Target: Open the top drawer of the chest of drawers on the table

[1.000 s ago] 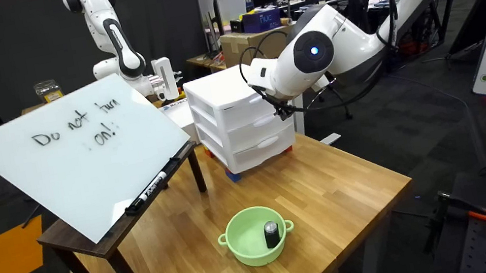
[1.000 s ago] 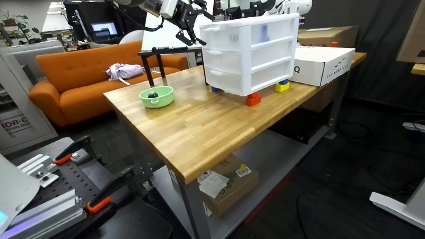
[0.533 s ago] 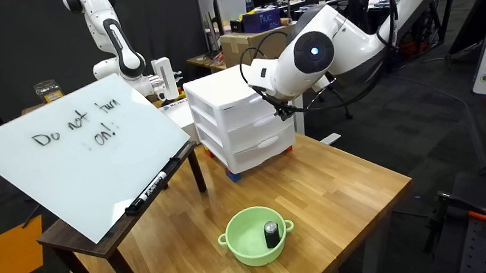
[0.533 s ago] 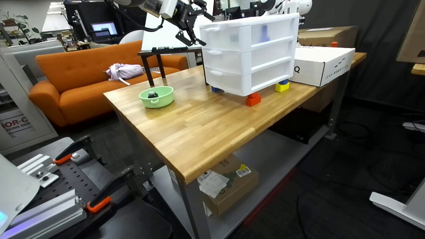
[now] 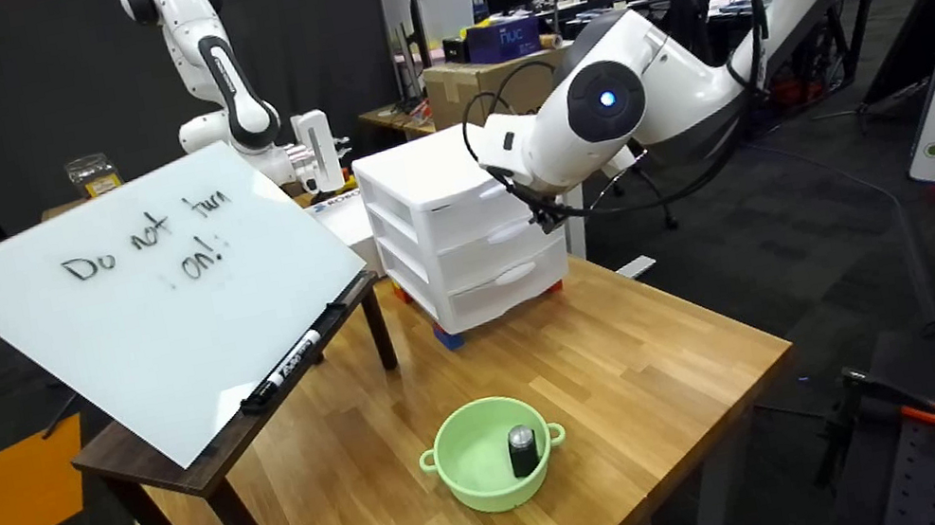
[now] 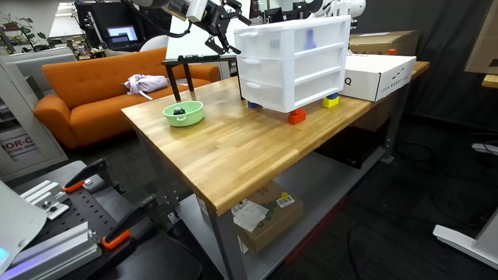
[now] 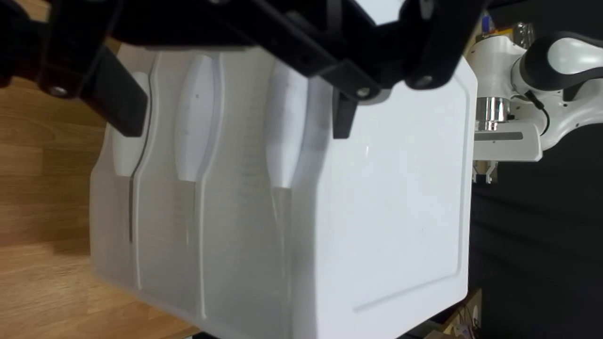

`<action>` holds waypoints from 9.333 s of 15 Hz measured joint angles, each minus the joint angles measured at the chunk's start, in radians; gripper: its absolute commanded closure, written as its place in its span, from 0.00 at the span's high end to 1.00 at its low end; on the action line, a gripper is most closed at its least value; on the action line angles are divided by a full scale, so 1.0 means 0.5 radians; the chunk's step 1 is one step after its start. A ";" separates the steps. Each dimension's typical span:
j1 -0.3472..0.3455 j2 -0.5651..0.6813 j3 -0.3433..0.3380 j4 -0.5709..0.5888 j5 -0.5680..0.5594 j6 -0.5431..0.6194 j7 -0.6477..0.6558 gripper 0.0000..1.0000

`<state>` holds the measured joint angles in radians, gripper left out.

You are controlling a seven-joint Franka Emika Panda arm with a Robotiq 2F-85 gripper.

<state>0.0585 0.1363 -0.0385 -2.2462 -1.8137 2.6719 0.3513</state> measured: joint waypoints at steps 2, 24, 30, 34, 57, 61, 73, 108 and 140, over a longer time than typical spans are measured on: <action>0.000 -0.002 0.000 -0.001 0.000 0.000 0.003 1.00; -0.024 0.026 -0.036 0.108 0.000 0.019 0.033 0.36; -0.036 0.027 -0.062 0.116 -0.001 0.082 0.033 0.41; -0.041 0.031 -0.071 0.121 -0.001 0.108 0.033 0.40; -0.040 0.007 -0.093 0.077 -0.010 0.160 0.034 0.05; -0.016 -0.078 -0.088 -0.035 -0.019 0.137 0.047 0.05; 0.125 -0.336 -0.005 -0.467 -0.156 -0.102 0.395 0.05; 0.220 -0.826 0.161 -0.952 -0.180 -0.231 0.591 0.05; 0.506 -0.882 0.473 -1.055 0.169 -0.689 0.592 1.00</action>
<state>0.3112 -0.3045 0.1982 -2.7735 -1.7290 2.3276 0.6474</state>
